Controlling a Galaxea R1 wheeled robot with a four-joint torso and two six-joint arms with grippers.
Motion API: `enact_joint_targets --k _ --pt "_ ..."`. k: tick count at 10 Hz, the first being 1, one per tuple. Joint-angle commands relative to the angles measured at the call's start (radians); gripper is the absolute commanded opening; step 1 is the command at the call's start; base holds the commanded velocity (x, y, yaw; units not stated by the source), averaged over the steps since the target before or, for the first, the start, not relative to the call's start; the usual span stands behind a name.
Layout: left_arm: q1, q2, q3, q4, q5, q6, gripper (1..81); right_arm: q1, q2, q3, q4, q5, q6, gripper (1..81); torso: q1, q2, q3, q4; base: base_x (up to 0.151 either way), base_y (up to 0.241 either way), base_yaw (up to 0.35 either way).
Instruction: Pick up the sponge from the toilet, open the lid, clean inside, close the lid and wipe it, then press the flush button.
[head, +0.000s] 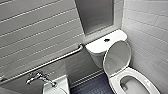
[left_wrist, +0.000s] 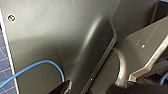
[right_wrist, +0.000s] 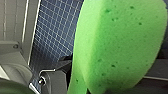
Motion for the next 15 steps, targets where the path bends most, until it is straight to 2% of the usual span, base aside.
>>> enact_joint_targets --k 1,2,3,4,6,7,8,9,12,13,15 --pt "-0.035 -0.104 0.12 0.001 0.088 0.007 81.1 -0.056 0.076 -0.051 -0.04 -0.138 -0.1 1.0 0.0 0.0 0.028 -0.092 0.0 0.0 0.0" --pt "-0.042 -0.11 0.139 0.003 0.088 0.009 81.1 -0.058 0.094 -0.066 -0.04 -0.138 -0.102 1.0 0.0 0.0 0.033 -0.102 0.0 0.0 0.0" --pt "-0.053 -0.124 0.166 0.003 0.092 0.009 81.1 -0.061 0.108 -0.08 -0.04 -0.14 -0.102 1.0 0.0 0.0 0.038 -0.122 0.0 0.0 0.0" --pt "-0.07 -0.148 0.206 0.001 0.103 0.009 81.1 -0.064 0.119 -0.092 -0.043 -0.14 -0.102 1.0 0.0 0.0 0.066 -0.157 0.0 0.0 0.0" --pt "-0.104 -0.188 0.288 0.0 0.128 0.007 81.1 -0.064 0.139 -0.112 -0.043 -0.155 -0.102 1.0 0.0 0.0 0.132 -0.192 0.0 0.0 0.0" --pt "-0.119 -0.202 0.315 -0.005 0.14 0.007 81.1 -0.064 0.151 -0.122 -0.045 -0.156 -0.103 1.0 0.0 0.0 0.116 -0.149 0.0 0.0 0.0" --pt "-0.137 -0.214 0.334 -0.011 0.141 0.007 81.1 -0.064 0.165 -0.137 -0.048 -0.169 -0.103 1.0 0.0 0.0 0.106 -0.166 0.0 0.0 0.0" --pt "-0.163 -0.234 0.367 -0.012 0.158 0.004 81.1 -0.064 0.185 -0.164 -0.048 -0.181 -0.103 1.0 -0.001 -0.001 0.115 -0.173 0.0 0.0 0.0" --pt "-0.235 -0.321 0.487 -0.016 0.177 -0.001 81.1 -0.067 0.224 -0.213 -0.048 -0.199 -0.103 1.0 -0.001 -0.002 0.122 -0.174 0.0 0.0 0.0" --pt "-0.257 -0.341 0.505 -0.023 0.175 -0.002 81.1 -0.07 0.232 -0.23 -0.049 -0.208 -0.103 1.0 -0.066 0.098 0.122 -0.174 0.0 0.0 0.0" --pt "-0.309 -0.378 0.55 -0.054 0.174 -0.002 81.1 -0.076 0.254 -0.272 -0.048 -0.239 -0.103 1.0 -0.069 0.102 0.122 -0.174 0.0 0.0 0.0"
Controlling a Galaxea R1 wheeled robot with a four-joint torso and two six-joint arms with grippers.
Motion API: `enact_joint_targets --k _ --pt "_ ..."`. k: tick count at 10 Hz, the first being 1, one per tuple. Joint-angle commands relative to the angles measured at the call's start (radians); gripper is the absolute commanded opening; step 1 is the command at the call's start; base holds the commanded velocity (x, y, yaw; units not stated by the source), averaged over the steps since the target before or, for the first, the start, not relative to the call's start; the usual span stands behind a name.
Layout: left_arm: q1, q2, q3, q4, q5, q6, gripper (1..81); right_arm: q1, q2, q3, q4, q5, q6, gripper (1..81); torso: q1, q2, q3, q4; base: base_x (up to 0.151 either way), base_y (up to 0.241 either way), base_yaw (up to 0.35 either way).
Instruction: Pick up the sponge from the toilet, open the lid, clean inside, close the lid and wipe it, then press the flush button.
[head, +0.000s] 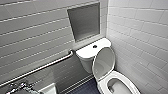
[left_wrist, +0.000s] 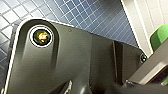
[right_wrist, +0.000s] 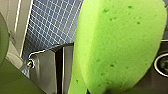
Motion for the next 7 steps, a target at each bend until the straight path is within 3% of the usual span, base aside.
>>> enact_joint_targets --k 1,2,3,4,7 --pt "-0.112 -0.071 0.097 -0.06 0.062 0.002 81.1 -0.004 0.009 -0.003 -0.029 -0.121 -0.004 1.0 -0.061 0.095 0.0 0.0 0.0 0.0 0.0" --pt "-0.147 -0.072 0.121 -0.086 0.064 0.001 81.1 -0.009 0.018 -0.012 -0.033 -0.121 -0.003 1.0 -0.084 0.13 0.0 0.0 0.0 0.0 0.0" --pt "-0.175 -0.068 0.131 -0.098 0.065 -0.001 81.1 -0.009 0.021 -0.014 -0.035 -0.121 -0.003 1.0 -0.107 0.166 0.055 -0.084 0.0 0.0 0.0" --pt "-0.193 -0.059 0.132 -0.108 0.065 -0.005 81.1 -0.009 0.024 -0.014 -0.033 -0.121 -0.003 1.0 -0.123 0.192 0.059 -0.088 0.0 0.0 0.0" --pt "-0.271 -0.051 0.129 -0.163 0.065 -0.005 81.1 -0.012 0.053 -0.053 -0.047 -0.138 -0.003 1.0 -0.188 0.294 0.126 -0.156 0.0 0.0 0.0"
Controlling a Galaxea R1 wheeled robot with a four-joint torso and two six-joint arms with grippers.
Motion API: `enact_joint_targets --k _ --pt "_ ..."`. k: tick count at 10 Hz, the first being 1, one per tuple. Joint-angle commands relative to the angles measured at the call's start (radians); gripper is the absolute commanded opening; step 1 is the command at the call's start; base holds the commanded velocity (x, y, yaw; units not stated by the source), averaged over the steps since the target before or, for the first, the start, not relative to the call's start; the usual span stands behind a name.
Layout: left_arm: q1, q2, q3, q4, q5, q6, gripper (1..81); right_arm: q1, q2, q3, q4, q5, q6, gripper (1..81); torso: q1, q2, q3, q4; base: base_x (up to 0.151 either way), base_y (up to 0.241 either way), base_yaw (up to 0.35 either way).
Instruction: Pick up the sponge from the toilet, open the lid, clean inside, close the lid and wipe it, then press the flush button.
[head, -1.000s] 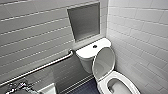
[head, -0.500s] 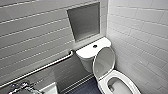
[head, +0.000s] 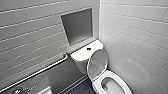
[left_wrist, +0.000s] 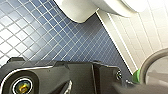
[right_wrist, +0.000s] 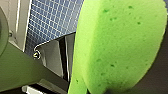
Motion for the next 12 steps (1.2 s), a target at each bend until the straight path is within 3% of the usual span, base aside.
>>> enact_joint_targets --k 1,2,3,5,8,9,10,12 --pt "-0.118 -0.019 0.025 -0.071 0.054 -0.001 81.1 0.001 0.014 -0.035 -0.036 -0.125 -0.001 1.0 -0.063 0.098 0.074 -0.074 0.0 0.0 0.0" --pt "-0.133 -0.016 0.024 -0.077 0.054 -0.001 81.1 -0.003 0.024 -0.06 -0.036 -0.135 -0.001 1.0 -0.021 0.032 0.102 -0.093 0.0 0.0 0.0" --pt "-0.139 -0.014 0.024 -0.079 0.049 -0.002 81.1 -0.006 0.034 -0.084 -0.036 -0.146 -0.001 1.0 -0.047 0.072 0.052 -0.049 0.0 0.0 0.0" --pt "-0.165 0.001 -0.007 -0.105 0.042 -0.013 81.1 -0.006 0.079 -0.204 -0.043 -0.224 -0.003 1.0 -0.068 0.099 0.077 -0.072 0.0 0.0 0.0" --pt "-0.217 0.039 -0.102 -0.204 0.057 -0.025 81.1 0.0 0.255 -0.59 -0.046 -0.523 -0.003 1.0 -0.073 0.102 0.083 -0.074 0.0 0.0 0.0" --pt "-0.245 0.047 -0.119 -0.236 0.062 -0.025 81.1 -0.003 0.292 -0.655 -0.058 -0.569 -0.003 1.0 -0.073 0.103 0.083 -0.074 0.0 0.0 0.0" --pt "-0.268 0.056 -0.131 -0.275 0.054 -0.025 81.1 -0.006 0.307 -0.664 -0.109 -0.579 -0.003 1.0 -0.073 0.103 0.083 -0.074 0.0 0.0 0.0" --pt "-0.34 0.105 -0.209 -0.35 0.055 -0.027 81.1 -0.026 0.318 -0.656 -0.29 -0.593 0.013 1.0 -0.073 0.103 0.083 -0.074 0.0 0.0 0.0"
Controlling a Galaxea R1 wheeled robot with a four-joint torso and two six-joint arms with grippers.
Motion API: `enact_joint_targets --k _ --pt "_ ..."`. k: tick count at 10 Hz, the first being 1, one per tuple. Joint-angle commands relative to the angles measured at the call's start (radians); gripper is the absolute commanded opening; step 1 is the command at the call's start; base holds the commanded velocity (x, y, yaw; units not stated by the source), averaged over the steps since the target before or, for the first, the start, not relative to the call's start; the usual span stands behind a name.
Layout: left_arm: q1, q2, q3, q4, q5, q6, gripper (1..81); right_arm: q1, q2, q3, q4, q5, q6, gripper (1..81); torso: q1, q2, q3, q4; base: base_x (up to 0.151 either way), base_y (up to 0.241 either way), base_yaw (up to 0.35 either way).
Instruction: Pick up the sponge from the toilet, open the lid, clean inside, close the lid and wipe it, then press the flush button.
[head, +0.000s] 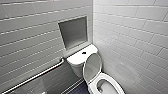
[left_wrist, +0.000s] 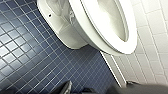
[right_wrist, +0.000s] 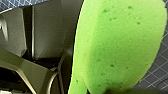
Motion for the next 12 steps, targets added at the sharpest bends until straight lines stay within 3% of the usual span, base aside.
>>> enact_joint_targets --k 1,4,9,12 --pt "-0.177 0.049 -0.096 -0.113 0.049 -0.003 81.1 -0.018 0.066 -0.033 -0.23 -0.212 0.043 1.0 0.0 0.0 0.0 0.0 0.0 0.0 0.0" --pt "-0.265 0.13 -0.262 -0.221 0.04 -0.003 81.1 -0.044 0.069 -0.03 -0.448 -0.197 0.241 1.0 0.0 0.0 0.0 0.0 0.0 0.0 0.0" --pt "-0.429 0.187 -0.428 -0.447 0.001 -0.003 81.1 -0.105 0.046 0.085 -0.461 -0.059 0.255 1.0 0.0 0.0 0.0 0.0 0.0 0.0 0.0" --pt "-0.484 0.205 -0.477 -0.513 -0.015 -0.018 81.1 -0.128 0.044 0.129 -0.461 -0.004 0.257 1.0 0.0 0.0 0.0 0.0 0.0 0.0 0.0"
